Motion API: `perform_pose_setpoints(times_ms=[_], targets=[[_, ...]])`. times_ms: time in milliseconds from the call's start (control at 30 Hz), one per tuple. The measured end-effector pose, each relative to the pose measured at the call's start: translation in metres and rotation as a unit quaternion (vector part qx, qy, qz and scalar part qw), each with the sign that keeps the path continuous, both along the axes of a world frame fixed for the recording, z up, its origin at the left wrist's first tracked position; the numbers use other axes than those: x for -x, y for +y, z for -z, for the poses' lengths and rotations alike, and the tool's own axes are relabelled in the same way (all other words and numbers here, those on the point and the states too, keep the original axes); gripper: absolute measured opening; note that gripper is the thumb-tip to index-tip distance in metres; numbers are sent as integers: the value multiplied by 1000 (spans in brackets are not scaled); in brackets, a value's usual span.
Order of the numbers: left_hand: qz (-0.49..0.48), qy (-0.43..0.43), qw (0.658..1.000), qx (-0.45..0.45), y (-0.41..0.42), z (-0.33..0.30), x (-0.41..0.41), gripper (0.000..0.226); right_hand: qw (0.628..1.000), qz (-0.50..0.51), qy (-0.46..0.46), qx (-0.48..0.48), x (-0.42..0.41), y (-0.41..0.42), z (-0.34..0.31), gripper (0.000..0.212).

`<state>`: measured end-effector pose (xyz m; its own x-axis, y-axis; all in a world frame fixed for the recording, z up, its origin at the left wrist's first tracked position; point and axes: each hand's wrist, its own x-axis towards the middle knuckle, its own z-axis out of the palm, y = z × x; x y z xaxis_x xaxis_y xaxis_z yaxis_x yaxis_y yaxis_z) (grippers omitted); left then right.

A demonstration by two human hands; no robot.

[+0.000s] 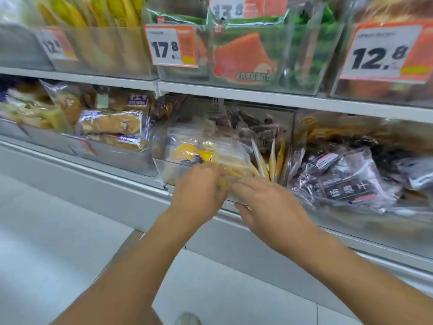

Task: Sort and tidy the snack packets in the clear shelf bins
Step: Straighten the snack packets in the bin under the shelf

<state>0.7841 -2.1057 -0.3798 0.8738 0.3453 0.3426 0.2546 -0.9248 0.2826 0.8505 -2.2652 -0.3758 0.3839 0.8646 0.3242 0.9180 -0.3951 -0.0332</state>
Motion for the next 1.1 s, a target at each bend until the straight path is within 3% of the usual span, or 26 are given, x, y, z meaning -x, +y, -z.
perform_pose_setpoints(times_ms=[133, 300, 433, 567, 700, 867, 933, 1000, 1100], targets=[[14, 8, 1000, -22, 30, 21, -13, 45, 992, 76, -40, 90, -6, 24, 22, 59], [43, -4, 999, -31, 56, 20, -36, 39, 976, 167, -23, 136, -13, 37, 1, 47], [58, -57, 996, -30, 59, 22, -30, 28, 974, 168, 24, 152, -25, 41, -9, 28], [65, -54, 996, -24, 58, 30, -30, 16, 973, 171, 52, 144, -25, 44, -14, 23], [131, -75, 989, 0, 74, 24, -27, 20, 980, 147, 20, 135, -25, 46, -19, 20], [152, -103, 983, -1, 76, 9, -9, 19, 981, 156, -4, 116, -12, 39, -23, 38], [150, -82, 985, 4, 71, 5, 5, 18, 981, 141, 20, 130, 1, 31, -24, 29], [131, -7, 991, 11, 61, 3, 17, 15, 981, 111, 54, 151, 15, 24, -26, 18], [81, 58, 995, 15, 48, 1, 25, 18, 983, 95, 75, 139, 29, 22, -23, 25]])
